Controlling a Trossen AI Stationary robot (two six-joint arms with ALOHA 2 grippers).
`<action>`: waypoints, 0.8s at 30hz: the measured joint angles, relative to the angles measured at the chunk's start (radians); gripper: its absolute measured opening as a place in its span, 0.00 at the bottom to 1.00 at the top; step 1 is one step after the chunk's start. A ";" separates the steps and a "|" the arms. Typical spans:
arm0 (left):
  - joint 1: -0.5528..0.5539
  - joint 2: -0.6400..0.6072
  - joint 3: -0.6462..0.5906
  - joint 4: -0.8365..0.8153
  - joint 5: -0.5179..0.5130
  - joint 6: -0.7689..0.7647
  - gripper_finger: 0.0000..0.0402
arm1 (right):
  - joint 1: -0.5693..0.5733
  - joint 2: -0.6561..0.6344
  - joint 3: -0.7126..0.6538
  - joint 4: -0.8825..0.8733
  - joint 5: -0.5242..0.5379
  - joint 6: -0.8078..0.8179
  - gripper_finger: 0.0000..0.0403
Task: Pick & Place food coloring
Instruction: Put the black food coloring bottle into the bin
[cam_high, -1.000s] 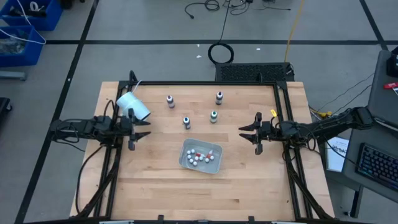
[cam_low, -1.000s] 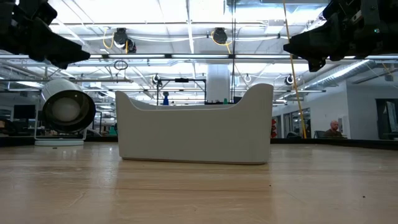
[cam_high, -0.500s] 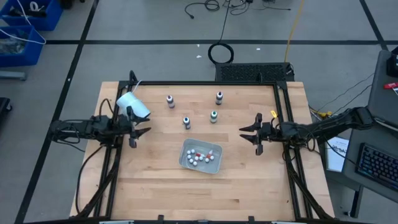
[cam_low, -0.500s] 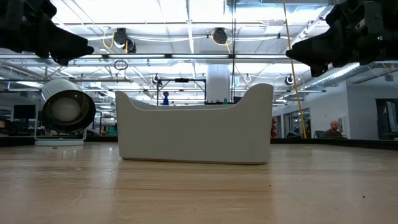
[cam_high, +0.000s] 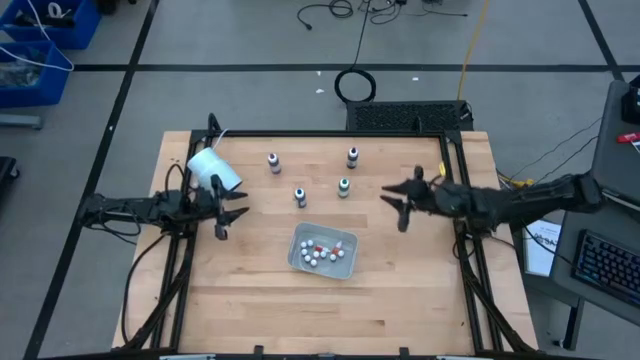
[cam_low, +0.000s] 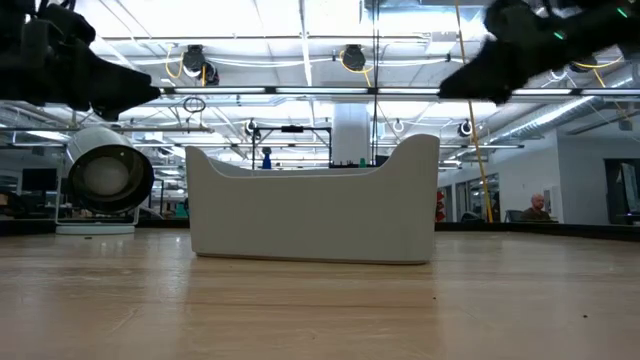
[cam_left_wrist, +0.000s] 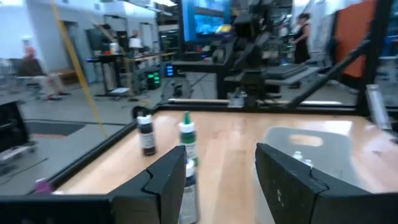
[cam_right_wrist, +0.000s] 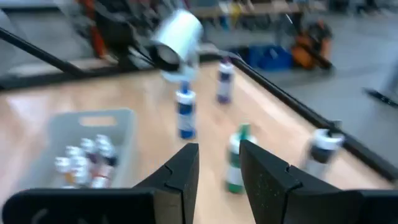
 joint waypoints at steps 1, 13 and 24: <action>0.000 0.005 0.000 0.001 -0.019 0.000 0.49 | -0.029 0.029 0.076 -0.097 -0.002 0.000 0.26; 0.000 0.011 0.000 0.004 -0.040 0.007 0.49 | -0.430 0.634 0.716 -0.696 -0.430 -0.250 0.28; 0.000 0.011 -0.003 0.023 -0.044 0.008 0.49 | -0.566 0.964 0.939 -0.775 -0.312 -0.385 0.52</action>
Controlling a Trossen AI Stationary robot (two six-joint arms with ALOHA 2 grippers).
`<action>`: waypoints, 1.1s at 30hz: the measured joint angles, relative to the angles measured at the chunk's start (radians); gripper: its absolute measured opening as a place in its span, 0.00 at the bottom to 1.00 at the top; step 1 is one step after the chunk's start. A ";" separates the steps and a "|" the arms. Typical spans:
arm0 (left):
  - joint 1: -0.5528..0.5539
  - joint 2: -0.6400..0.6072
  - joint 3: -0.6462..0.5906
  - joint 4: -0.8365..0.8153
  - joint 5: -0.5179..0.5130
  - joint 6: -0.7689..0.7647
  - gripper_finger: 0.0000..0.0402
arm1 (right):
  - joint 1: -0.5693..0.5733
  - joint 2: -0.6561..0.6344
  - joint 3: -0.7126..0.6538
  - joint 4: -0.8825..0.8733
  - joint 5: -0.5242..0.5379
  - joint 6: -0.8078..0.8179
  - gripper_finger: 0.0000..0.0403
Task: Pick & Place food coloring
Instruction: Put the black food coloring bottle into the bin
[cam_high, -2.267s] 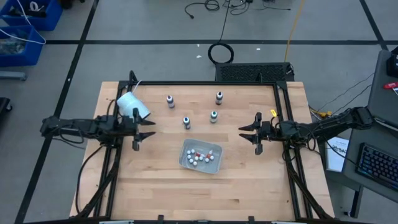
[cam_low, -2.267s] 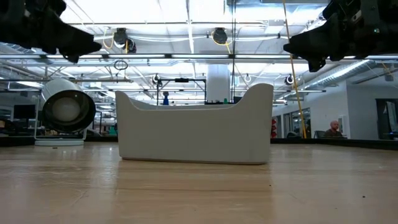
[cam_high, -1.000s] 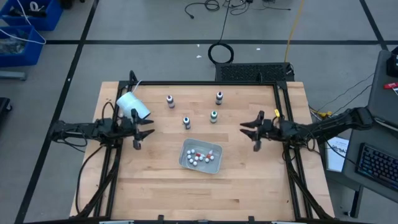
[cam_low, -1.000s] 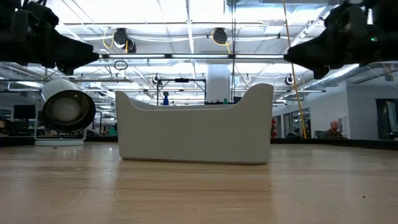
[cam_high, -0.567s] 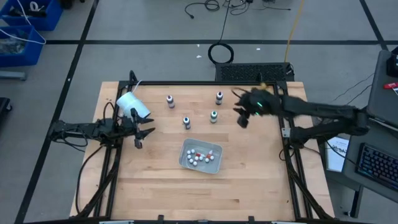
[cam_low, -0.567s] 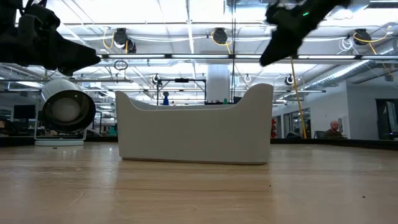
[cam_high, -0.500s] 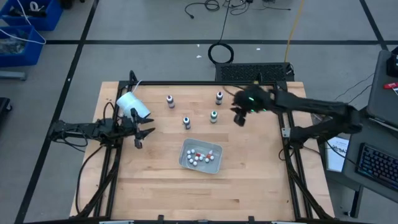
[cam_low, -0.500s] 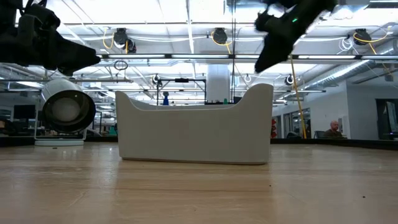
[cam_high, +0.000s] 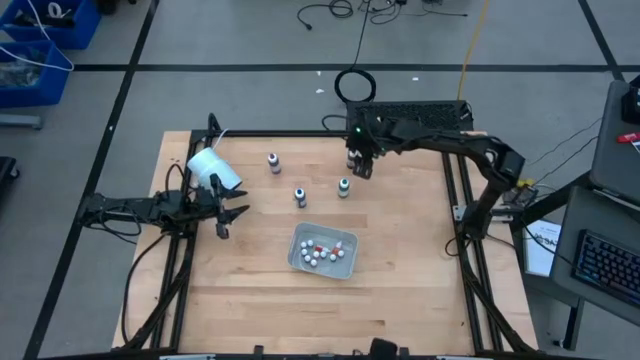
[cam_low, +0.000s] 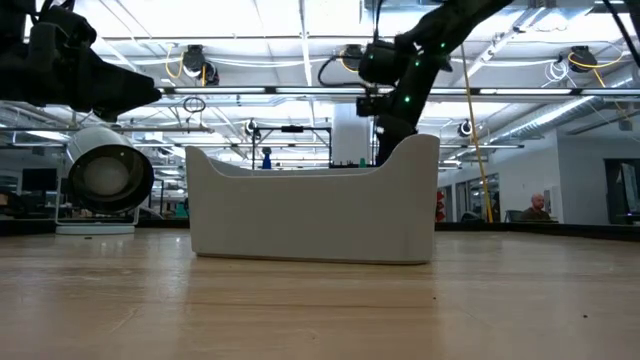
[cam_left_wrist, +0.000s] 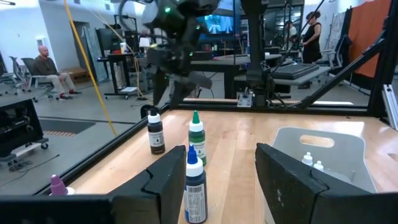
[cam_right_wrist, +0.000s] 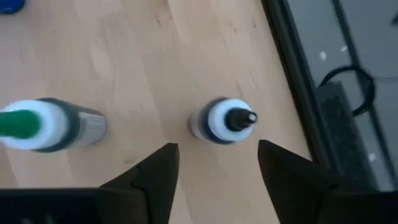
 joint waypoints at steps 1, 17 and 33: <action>0.000 0.000 0.000 0.000 0.000 0.000 0.49 | -0.011 0.012 0.006 -0.002 -0.013 0.006 0.53; 0.000 0.000 0.000 0.001 0.000 0.000 0.49 | -0.086 0.125 0.008 0.094 -0.119 -0.002 0.54; 0.000 0.000 0.000 0.001 0.000 0.000 0.49 | -0.086 0.126 0.008 0.130 -0.135 -0.014 0.47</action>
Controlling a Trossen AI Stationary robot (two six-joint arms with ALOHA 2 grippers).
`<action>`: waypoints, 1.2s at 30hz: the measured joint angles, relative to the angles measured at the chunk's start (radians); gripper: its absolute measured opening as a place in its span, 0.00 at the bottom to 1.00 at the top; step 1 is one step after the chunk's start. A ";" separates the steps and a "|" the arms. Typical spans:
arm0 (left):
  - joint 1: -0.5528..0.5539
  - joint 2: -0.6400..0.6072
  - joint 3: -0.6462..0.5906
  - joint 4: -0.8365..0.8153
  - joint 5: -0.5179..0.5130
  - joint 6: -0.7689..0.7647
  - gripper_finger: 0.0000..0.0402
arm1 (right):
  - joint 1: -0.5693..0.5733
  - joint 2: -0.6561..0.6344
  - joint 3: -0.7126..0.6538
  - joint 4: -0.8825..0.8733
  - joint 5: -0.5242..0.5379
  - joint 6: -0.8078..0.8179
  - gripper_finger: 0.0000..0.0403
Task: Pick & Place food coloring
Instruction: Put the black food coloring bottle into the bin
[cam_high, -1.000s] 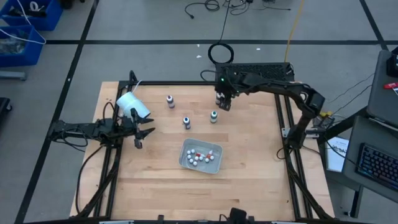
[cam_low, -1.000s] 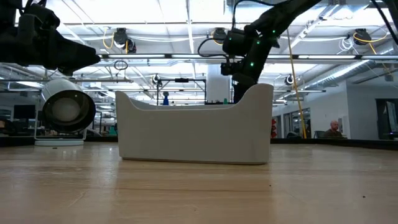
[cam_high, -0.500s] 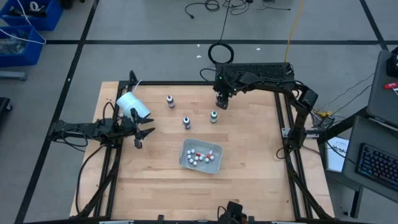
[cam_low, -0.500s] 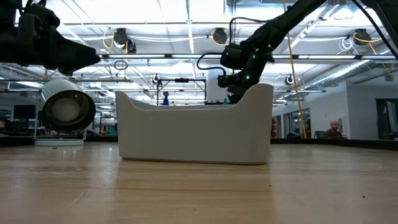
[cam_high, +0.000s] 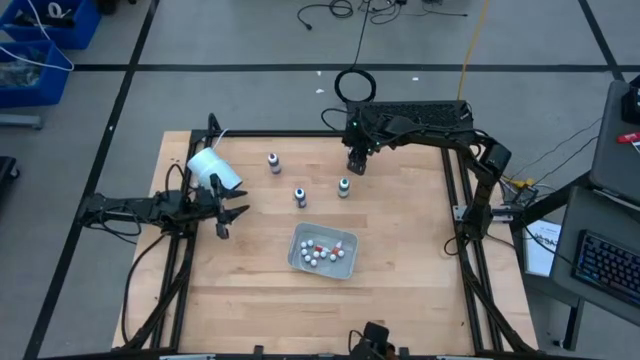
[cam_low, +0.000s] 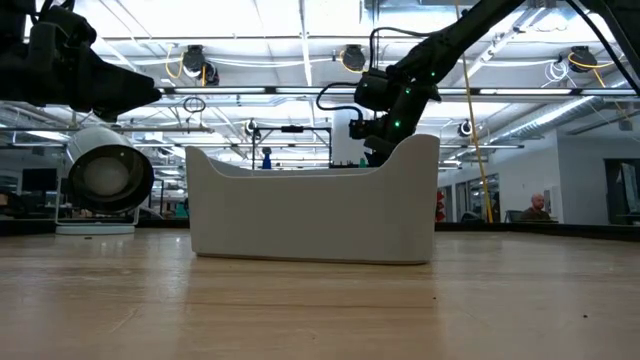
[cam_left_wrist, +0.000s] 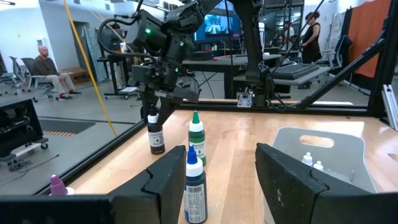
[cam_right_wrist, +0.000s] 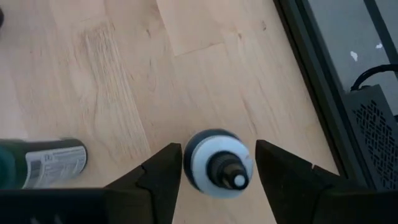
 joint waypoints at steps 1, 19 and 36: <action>0.000 0.000 0.000 0.000 0.000 0.000 0.49 | 0.000 0.000 0.000 0.007 0.000 0.003 0.46; 0.000 0.000 0.001 -0.001 0.000 0.000 0.49 | 0.010 -0.009 0.000 -0.004 0.003 0.006 0.27; 0.000 0.000 0.002 -0.001 0.000 0.000 0.49 | 0.447 -0.429 0.000 -0.013 0.021 0.083 0.27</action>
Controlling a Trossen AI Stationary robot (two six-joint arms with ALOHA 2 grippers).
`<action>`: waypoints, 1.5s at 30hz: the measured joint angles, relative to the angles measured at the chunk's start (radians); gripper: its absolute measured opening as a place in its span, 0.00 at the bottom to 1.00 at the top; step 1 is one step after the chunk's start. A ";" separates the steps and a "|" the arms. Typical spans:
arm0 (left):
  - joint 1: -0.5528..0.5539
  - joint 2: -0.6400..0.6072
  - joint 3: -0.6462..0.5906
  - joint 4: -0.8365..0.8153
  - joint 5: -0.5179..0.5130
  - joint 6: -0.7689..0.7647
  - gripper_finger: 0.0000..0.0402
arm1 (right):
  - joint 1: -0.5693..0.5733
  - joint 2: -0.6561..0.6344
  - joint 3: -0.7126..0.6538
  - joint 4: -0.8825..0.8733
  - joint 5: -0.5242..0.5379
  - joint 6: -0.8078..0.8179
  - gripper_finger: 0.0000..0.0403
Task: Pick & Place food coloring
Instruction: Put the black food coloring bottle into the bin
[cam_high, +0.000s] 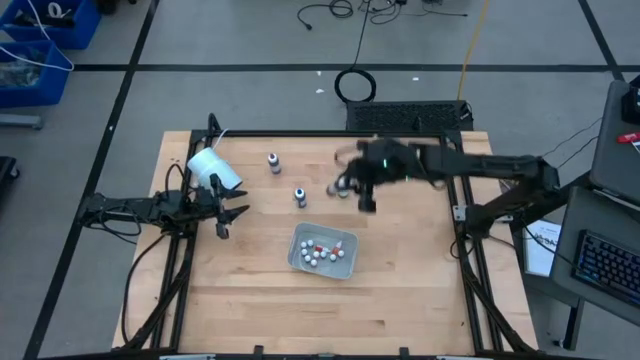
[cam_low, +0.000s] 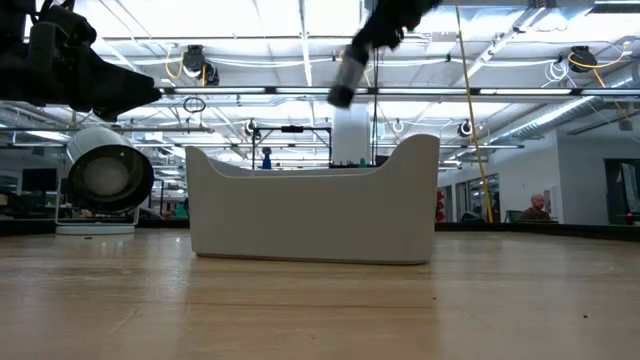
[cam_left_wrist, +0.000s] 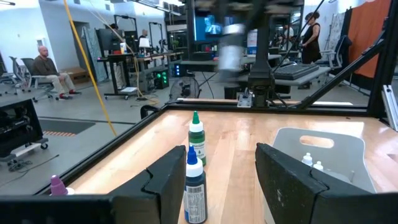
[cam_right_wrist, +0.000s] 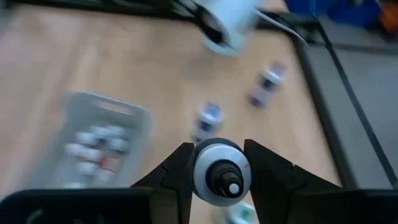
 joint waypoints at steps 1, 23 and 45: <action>0.000 0.000 0.000 0.000 0.000 0.000 0.49 | 0.050 -0.001 0.000 0.011 0.021 0.010 0.27; 0.000 0.000 0.000 0.000 0.000 0.000 0.49 | 0.361 0.175 0.019 -0.160 0.192 0.321 0.27; 0.000 0.000 0.000 0.000 0.000 0.000 0.49 | 0.347 0.194 -0.088 -0.109 0.082 0.404 0.27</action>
